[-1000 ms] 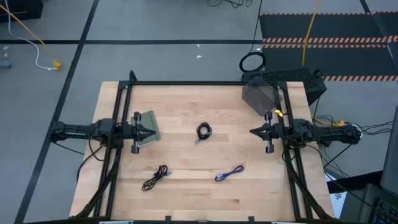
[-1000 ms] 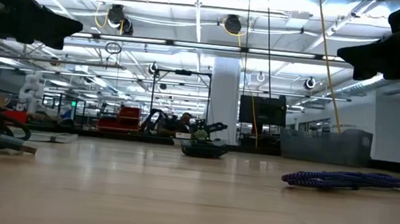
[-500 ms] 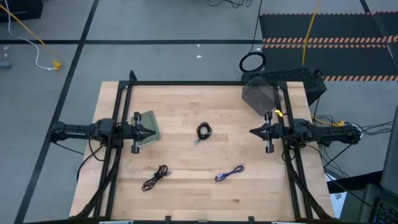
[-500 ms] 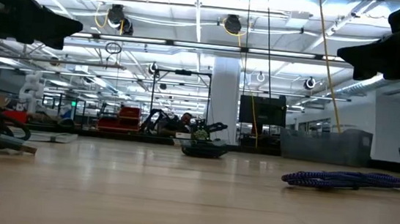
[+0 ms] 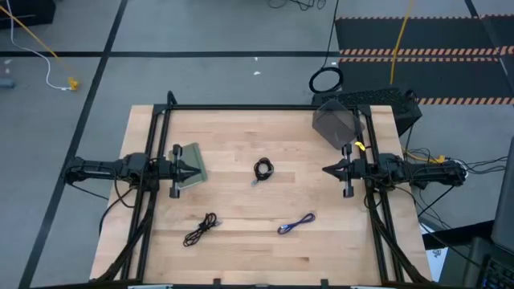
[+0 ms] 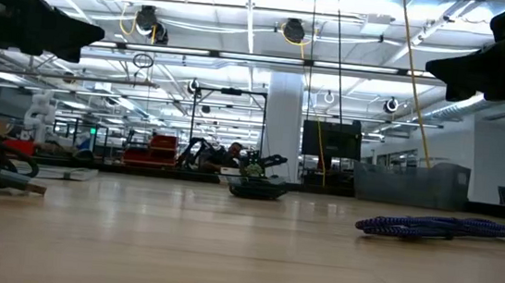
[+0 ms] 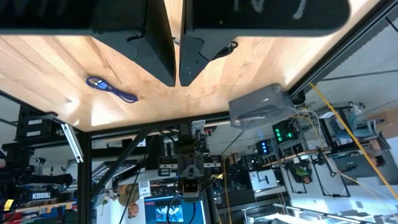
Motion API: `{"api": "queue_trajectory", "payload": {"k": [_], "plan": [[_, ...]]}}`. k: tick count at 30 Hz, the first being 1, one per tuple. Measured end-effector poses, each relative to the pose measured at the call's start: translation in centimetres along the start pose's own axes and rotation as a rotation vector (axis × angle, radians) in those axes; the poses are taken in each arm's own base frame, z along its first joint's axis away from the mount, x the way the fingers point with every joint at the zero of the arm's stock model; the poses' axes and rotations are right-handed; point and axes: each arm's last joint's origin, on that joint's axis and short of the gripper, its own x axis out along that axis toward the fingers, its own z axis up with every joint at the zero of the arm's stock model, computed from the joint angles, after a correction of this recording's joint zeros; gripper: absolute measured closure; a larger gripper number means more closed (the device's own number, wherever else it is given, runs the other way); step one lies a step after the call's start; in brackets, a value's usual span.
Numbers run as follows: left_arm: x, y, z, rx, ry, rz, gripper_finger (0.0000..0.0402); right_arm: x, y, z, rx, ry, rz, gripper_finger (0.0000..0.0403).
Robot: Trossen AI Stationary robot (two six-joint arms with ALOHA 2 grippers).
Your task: Pick and place USB-C Cables
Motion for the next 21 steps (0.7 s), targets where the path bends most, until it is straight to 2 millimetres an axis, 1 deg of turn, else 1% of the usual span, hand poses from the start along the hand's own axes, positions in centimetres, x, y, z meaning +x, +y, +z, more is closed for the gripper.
{"api": "queue_trajectory", "payload": {"k": [21], "plan": [[0.00, 0.00, 0.00, -0.006, 0.000, 0.001, 0.0376, 0.00, 0.00, 0.00, 0.000, 0.000, 0.000, 0.0403]]}}
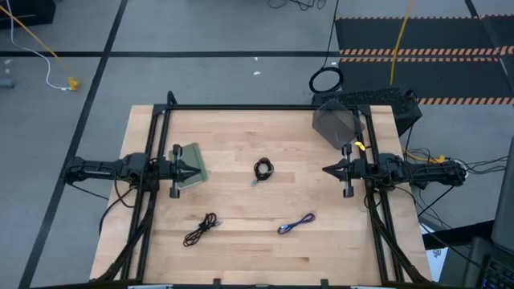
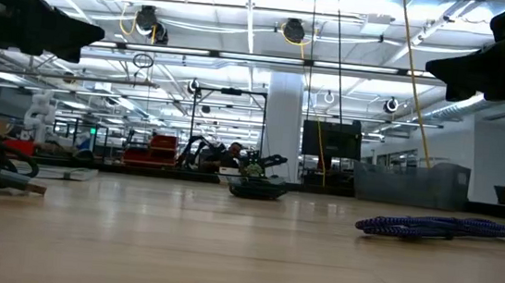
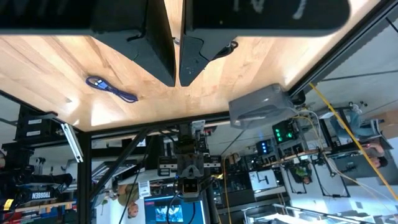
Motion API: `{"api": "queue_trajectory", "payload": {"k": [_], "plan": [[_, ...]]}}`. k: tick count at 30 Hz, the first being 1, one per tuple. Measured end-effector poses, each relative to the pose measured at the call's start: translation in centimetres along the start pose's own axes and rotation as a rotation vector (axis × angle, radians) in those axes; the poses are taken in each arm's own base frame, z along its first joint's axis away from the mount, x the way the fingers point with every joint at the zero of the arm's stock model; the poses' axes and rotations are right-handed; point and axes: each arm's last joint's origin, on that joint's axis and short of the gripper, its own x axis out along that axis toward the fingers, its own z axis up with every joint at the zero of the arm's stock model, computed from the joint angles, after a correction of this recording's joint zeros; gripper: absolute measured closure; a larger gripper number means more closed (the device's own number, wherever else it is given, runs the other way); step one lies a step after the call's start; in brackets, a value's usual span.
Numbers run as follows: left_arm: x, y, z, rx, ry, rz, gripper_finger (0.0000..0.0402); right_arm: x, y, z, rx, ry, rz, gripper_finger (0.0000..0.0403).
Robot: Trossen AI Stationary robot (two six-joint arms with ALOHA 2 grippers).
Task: Pick and place USB-C Cables
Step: Put the purple charger cable into the black bin
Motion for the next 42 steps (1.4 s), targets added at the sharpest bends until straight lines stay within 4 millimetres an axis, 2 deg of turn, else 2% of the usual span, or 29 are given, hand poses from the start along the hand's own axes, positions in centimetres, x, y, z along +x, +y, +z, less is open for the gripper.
{"api": "queue_trajectory", "payload": {"k": [3, 7, 10, 14, 17, 22, 33, 42], "plan": [[0.0, 0.0, 0.0, -0.014, 0.000, 0.000, 0.0376, 0.0, 0.0, 0.1, 0.001, -0.014, -0.003, 0.0403], [0.0, 0.0, 0.0, -0.015, -0.001, 0.000, 0.0376, -0.1, -0.2, 1.3, 0.013, -0.123, -0.016, 0.0403], [0.0, 0.0, 0.0, -0.015, -0.001, 0.000, 0.0376, 0.0, -0.2, 1.3, 0.007, -0.096, -0.014, 0.0403], [0.0, 0.0, 0.0, -0.053, -0.001, 0.000, 0.0376, -0.3, -0.6, 4.8, -0.007, -0.153, -0.021, 0.0403], [0.0, 0.0, 0.0, -0.117, 0.004, 0.000, 0.0376, -0.2, -0.8, 6.8, -0.017, -0.093, -0.015, 0.0403], [0.1, 0.0, -0.2, -0.145, 0.022, -0.002, 0.0376, 0.1, -1.4, 11.9, -0.018, -0.052, -0.007, 0.0403], [0.1, -0.1, -0.3, -0.144, 0.040, -0.004, 0.0376, 2.3, -2.4, 21.6, 0.017, 0.116, 0.012, 0.0403], [0.2, -0.1, -0.4, -0.146, 0.046, -0.004, 0.0376, 4.3, -3.1, 29.4, 0.048, 0.161, 0.014, 0.0403]]}}
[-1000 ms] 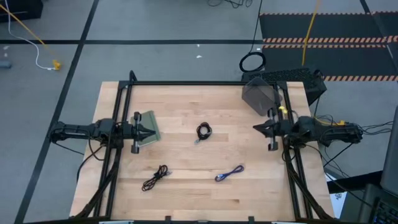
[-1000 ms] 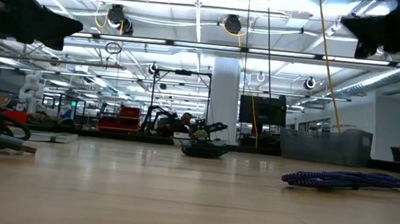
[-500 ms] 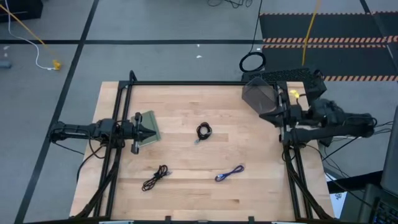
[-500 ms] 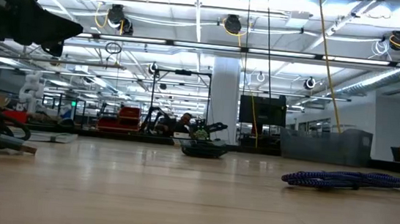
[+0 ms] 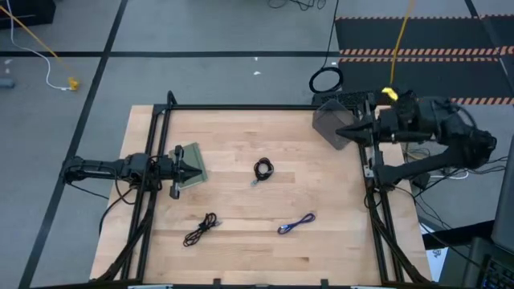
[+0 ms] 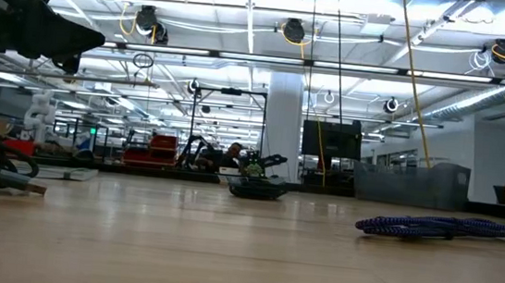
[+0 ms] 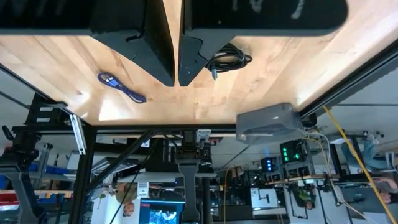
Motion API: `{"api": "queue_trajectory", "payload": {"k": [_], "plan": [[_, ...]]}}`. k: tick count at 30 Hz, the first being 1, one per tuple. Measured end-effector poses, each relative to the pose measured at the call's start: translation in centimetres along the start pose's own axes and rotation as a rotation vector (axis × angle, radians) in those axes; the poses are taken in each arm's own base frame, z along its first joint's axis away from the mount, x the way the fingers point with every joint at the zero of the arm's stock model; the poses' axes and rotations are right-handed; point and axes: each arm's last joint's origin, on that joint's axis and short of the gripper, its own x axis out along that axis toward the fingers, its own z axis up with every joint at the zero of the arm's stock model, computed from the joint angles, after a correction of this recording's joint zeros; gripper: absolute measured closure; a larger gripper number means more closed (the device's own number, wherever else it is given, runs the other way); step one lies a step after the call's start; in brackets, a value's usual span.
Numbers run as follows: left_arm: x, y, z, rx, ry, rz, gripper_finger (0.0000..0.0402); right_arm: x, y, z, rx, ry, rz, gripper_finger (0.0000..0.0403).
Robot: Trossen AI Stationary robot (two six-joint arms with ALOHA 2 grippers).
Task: Pick and place USB-C Cables
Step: Put the purple charger cable into the black bin
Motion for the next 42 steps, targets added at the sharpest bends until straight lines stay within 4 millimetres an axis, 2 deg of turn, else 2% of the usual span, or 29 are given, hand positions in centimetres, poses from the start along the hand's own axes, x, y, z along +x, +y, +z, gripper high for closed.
{"api": "queue_trajectory", "payload": {"k": [4, 8, 16, 20, 24, 27, 37, 42], "plan": [[0.0, 0.0, 0.0, 0.000, 0.000, 0.000, 0.0376, 0.3, -0.1, 2.6, 0.015, 0.012, 0.001, 0.0403], [0.0, 0.0, 0.0, 0.000, 0.001, 0.000, 0.0376, 0.7, -0.2, 4.0, 0.014, 0.018, 0.001, 0.0403], [0.0, 0.0, 0.1, -0.001, -0.011, 0.008, 0.0376, 1.0, -0.2, 4.5, -0.006, 0.011, 0.001, 0.0403], [0.0, 0.1, 1.0, -0.023, -0.050, 0.031, 0.0376, 1.0, -0.2, 4.5, -0.008, 0.010, 0.001, 0.0403], [-0.4, 0.2, 3.9, -0.005, -0.067, 0.032, 0.0376, 1.0, -0.2, 4.6, -0.007, -0.002, 0.000, 0.0403], [-0.7, 0.3, 7.0, -0.002, -0.067, 0.031, 0.0376, 1.1, -0.2, 4.6, -0.007, -0.005, 0.000, 0.0403], [-1.1, 0.5, 20.0, 0.054, -0.028, 0.028, 0.0376, 2.8, 0.0, 3.7, -0.008, 0.003, 0.001, 0.0403], [-0.9, 0.7, 26.1, 0.084, -0.072, 0.031, 0.0376, 4.0, 0.2, 2.7, 0.008, 0.005, 0.001, 0.0403]]}}
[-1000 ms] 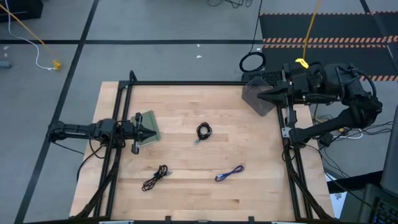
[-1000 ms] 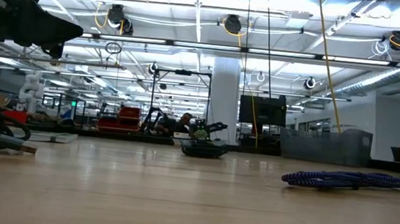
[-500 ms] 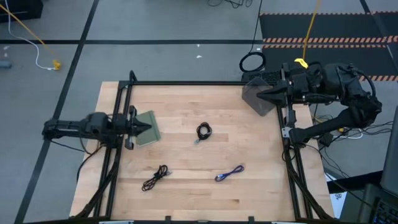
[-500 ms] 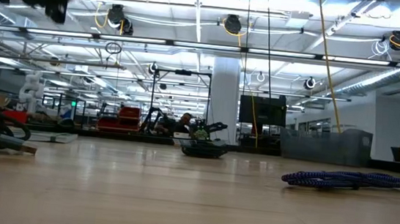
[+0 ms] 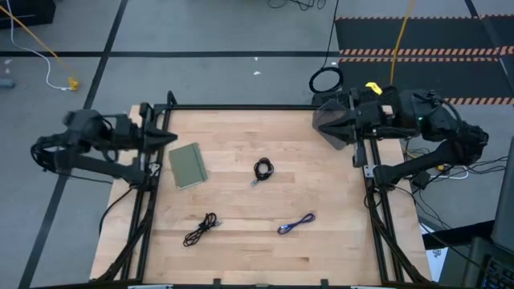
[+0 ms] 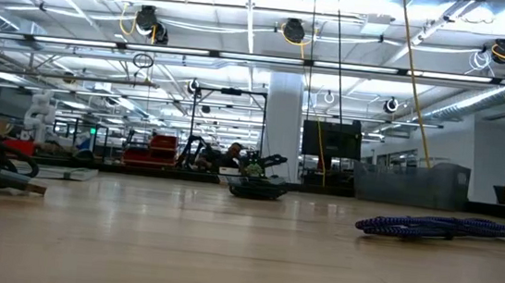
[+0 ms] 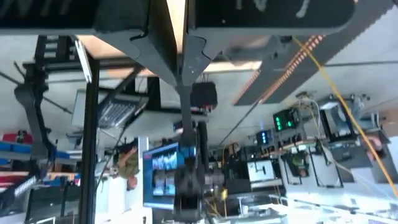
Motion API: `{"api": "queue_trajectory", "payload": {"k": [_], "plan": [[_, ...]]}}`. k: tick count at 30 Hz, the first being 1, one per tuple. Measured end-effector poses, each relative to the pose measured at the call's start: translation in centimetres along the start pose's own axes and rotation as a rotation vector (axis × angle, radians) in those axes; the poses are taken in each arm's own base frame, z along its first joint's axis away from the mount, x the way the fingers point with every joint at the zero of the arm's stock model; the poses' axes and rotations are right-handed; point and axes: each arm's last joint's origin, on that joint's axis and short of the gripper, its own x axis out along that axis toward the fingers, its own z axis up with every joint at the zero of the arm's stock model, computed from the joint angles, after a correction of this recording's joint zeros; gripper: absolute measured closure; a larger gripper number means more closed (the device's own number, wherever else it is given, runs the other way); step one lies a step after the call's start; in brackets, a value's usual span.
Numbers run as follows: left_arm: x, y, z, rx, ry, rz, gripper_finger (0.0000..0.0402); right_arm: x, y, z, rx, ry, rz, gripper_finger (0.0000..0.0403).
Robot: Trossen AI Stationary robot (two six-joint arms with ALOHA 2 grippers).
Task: Pick and place USB-C Cables
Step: Put the purple charger cable into the black bin
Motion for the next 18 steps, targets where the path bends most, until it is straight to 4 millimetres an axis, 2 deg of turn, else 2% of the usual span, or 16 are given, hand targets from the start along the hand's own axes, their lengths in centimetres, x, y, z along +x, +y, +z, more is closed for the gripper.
{"api": "queue_trajectory", "payload": {"k": [5, 9, 13, 18], "plan": [[1.3, 0.2, 4.2, -0.011, 0.030, -0.062, 0.0376, 1.1, 0.1, -1.0, 0.005, 0.006, 0.000, 0.0403], [2.5, 0.2, 6.6, -0.004, 0.080, -0.121, 0.0376, 1.8, 0.2, -1.2, 0.011, 0.001, -0.002, 0.0403], [3.4, 0.3, 7.8, -0.002, 0.144, -0.121, 0.0376, 1.8, 0.2, -1.1, 0.035, -0.004, -0.002, 0.0403], [4.8, 0.1, 7.5, 0.002, 0.192, -0.128, 0.0376, 1.8, 0.2, -1.3, 0.044, 0.009, 0.001, 0.0403]]}}
